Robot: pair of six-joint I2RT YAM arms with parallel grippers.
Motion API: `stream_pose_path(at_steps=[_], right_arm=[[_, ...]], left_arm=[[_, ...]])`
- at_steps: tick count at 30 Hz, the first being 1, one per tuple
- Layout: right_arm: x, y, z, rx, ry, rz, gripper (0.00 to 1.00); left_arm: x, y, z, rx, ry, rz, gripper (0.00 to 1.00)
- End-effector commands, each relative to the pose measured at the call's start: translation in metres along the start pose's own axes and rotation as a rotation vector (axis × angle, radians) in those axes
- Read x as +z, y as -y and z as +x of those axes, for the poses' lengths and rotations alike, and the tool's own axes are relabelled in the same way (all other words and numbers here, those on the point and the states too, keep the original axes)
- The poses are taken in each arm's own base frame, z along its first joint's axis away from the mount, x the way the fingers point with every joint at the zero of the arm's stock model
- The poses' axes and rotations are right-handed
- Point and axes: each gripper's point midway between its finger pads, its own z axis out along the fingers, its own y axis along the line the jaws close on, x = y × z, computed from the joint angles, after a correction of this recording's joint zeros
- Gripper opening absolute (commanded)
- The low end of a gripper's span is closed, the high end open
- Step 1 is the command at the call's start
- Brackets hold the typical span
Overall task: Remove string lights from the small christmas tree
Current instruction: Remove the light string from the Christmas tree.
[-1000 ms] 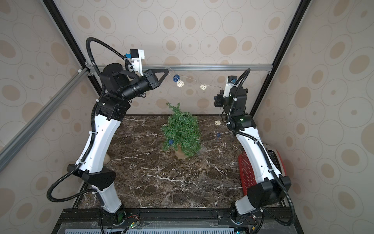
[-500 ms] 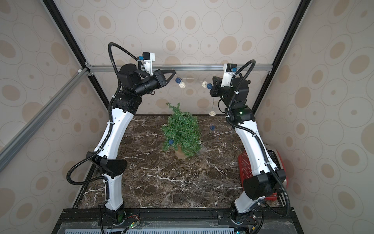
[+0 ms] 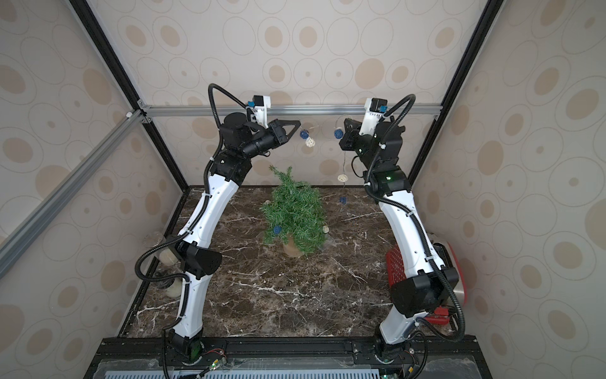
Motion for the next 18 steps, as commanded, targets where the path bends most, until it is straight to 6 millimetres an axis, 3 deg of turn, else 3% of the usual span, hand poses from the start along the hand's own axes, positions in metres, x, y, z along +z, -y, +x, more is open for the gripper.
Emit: stream_pose_path(at_steps=[1,7,12,18], right_arm=[[-0.005,0.003,-0.018,0.010,0.040,0.025,0.00],[0.012,0.005,0.002,0.039,0.004,-0.001,0.00],[0.035,0.005,0.023,0.016,-0.052,-0.045,0.00],[0.066,0.000,0.032,0.015,-0.085,-0.116,0.00]], left_arm=[[-0.004,0.004,-0.018,-0.003,0.063,-0.002,0.01],[0.003,-0.040,-0.015,-0.058,0.081,-0.077,0.00],[-0.005,-0.058,-0.028,-0.053,0.114,-0.116,0.00],[-0.014,-0.083,-0.040,-0.043,0.136,-0.162,0.00]])
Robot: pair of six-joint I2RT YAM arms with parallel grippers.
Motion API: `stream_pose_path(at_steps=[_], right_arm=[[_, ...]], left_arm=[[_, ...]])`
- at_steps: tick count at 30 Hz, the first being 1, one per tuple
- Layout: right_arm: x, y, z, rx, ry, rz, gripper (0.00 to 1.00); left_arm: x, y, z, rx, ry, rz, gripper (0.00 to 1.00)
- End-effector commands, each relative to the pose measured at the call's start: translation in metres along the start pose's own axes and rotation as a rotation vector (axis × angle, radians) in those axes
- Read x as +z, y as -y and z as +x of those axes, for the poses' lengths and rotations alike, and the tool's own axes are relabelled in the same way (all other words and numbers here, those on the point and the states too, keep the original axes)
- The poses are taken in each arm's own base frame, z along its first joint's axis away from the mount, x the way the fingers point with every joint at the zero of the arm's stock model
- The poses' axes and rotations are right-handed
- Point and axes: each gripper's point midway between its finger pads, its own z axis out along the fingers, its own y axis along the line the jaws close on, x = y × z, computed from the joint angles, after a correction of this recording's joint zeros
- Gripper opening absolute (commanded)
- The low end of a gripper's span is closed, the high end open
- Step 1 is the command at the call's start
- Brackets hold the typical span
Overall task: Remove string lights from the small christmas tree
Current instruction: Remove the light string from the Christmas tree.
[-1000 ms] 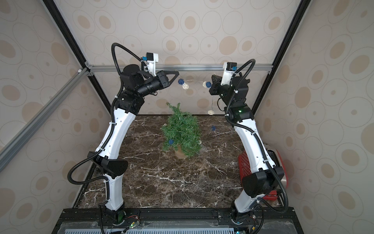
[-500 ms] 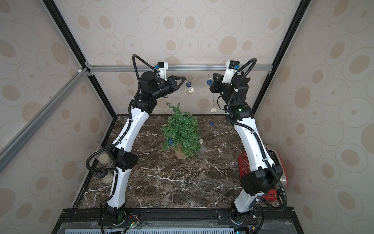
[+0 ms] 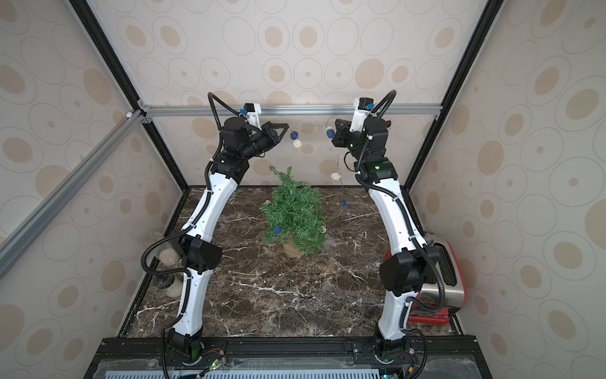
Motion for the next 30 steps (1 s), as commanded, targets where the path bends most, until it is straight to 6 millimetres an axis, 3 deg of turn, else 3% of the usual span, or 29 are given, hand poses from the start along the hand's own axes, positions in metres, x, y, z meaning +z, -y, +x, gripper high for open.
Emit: stream_pose_path(at_steps=[1,7,14,16,19,23,26,30], right_arm=[[0.007,-0.014,-0.016,-0.013,0.015,-0.084,0.00],[0.036,-0.021,-0.006,0.049,0.008,-0.187,0.00],[0.065,-0.026,0.036,0.116,-0.041,-0.260,0.00],[0.071,-0.027,0.046,0.123,-0.054,-0.264,0.00],[0.078,-0.023,0.056,0.142,-0.064,-0.253,0.00],[0.084,-0.018,0.068,0.153,-0.079,-0.234,0.00],[0.087,-0.019,0.073,0.159,-0.085,-0.228,0.00],[0.088,-0.023,0.072,0.189,-0.072,-0.238,0.00]], left_arm=[[-0.003,-0.010,-0.014,0.014,0.037,-0.005,0.00],[-0.001,-0.044,-0.016,0.011,0.023,-0.038,0.00],[0.008,-0.089,0.002,0.003,-0.027,-0.075,0.00],[0.011,-0.103,0.010,-0.006,-0.046,-0.085,0.08],[0.013,-0.120,0.017,-0.024,-0.068,-0.091,0.30],[0.013,-0.123,0.019,-0.024,-0.084,-0.065,0.55],[0.015,-0.115,0.020,-0.018,-0.091,-0.012,0.63],[0.018,-0.106,0.030,-0.017,-0.123,0.081,0.66]])
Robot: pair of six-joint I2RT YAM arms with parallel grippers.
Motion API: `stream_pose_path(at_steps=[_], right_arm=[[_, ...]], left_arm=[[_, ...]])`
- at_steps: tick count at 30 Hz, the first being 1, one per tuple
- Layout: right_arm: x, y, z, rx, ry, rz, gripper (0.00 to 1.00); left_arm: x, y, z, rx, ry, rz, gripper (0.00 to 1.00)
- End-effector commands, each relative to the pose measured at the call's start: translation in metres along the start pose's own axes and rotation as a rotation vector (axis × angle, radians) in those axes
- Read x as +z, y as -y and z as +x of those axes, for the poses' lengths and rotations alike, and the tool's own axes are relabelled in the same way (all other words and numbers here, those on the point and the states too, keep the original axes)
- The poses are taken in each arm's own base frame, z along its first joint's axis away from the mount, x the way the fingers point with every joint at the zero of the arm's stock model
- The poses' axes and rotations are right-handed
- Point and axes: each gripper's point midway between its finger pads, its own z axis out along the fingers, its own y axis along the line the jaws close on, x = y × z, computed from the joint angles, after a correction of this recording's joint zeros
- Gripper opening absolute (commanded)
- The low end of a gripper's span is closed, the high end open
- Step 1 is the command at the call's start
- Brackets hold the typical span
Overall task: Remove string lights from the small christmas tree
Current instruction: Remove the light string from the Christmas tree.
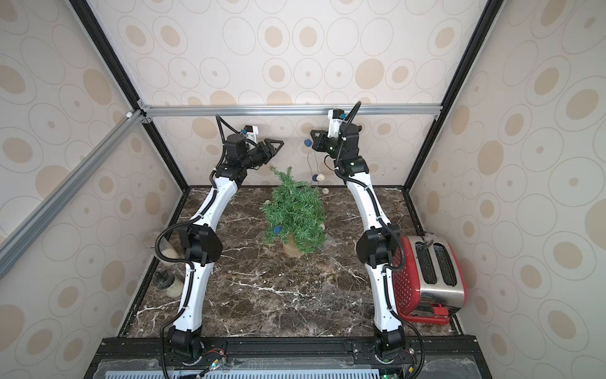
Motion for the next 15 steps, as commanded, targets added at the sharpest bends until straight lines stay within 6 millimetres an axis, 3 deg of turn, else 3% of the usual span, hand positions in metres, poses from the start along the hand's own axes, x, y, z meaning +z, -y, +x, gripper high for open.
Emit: stream_pose_path(at_steps=[1,15], right_arm=[[-0.003,-0.018,-0.019,0.012,0.063,-0.042,0.00],[0.009,-0.034,-0.019,0.124,0.116,-0.131,0.00]], left_arm=[[-0.001,0.028,-0.003,0.047,-0.009,0.147,0.66],[0.014,0.057,0.048,0.175,-0.138,0.267,0.74]])
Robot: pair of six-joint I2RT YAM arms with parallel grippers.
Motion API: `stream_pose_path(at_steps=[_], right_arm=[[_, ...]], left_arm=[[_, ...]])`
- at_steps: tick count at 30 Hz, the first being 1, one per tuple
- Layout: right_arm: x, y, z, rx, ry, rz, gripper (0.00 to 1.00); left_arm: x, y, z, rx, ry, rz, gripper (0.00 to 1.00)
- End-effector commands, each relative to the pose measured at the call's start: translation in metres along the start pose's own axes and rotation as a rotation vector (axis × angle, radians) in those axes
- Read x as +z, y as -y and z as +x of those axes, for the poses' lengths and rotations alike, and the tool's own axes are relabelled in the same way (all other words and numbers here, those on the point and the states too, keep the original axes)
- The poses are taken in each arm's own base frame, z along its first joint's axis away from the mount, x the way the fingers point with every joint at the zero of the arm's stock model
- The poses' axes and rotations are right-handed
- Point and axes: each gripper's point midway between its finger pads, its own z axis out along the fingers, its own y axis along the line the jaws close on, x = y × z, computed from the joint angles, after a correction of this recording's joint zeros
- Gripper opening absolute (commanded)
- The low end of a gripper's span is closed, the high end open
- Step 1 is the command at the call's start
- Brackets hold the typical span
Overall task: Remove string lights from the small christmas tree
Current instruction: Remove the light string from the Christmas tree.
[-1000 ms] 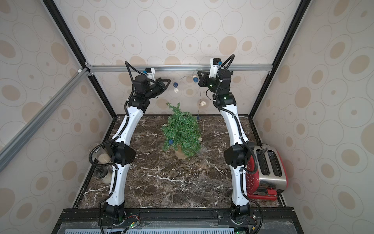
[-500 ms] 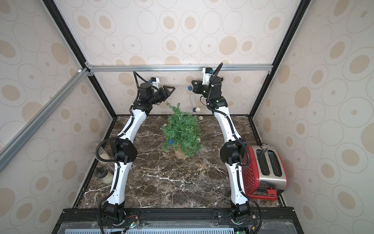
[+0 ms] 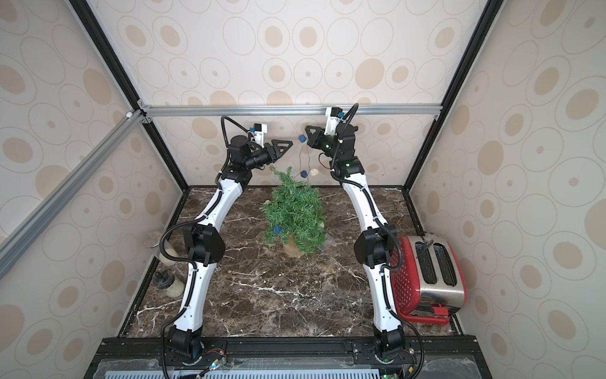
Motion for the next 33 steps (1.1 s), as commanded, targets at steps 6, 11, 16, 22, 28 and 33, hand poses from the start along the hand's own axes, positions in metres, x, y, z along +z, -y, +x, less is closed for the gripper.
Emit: stream_pose_path(at_steps=[6,11,16,22,28,33], right_arm=[[0.011,-0.031,0.006,0.044,0.028,-0.083,0.00],[0.014,-0.042,0.013,0.048,0.010,-0.110,0.00],[0.014,-0.055,0.016,0.048,-0.002,-0.139,0.00],[0.013,-0.065,0.019,0.064,-0.014,-0.172,0.00],[0.009,-0.065,0.021,0.046,-0.025,-0.155,0.00],[0.006,-0.064,0.021,0.037,-0.035,-0.142,0.00]], left_arm=[[0.006,0.016,0.037,0.224,-0.130,-0.037,0.74],[0.009,0.014,0.038,0.240,-0.126,-0.052,0.74],[0.011,0.017,0.037,0.247,-0.115,-0.043,0.74],[0.012,0.019,0.031,0.247,-0.091,-0.047,0.57],[0.010,0.029,0.020,0.255,-0.057,-0.039,0.09],[0.005,0.038,0.004,0.250,-0.002,-0.037,0.00]])
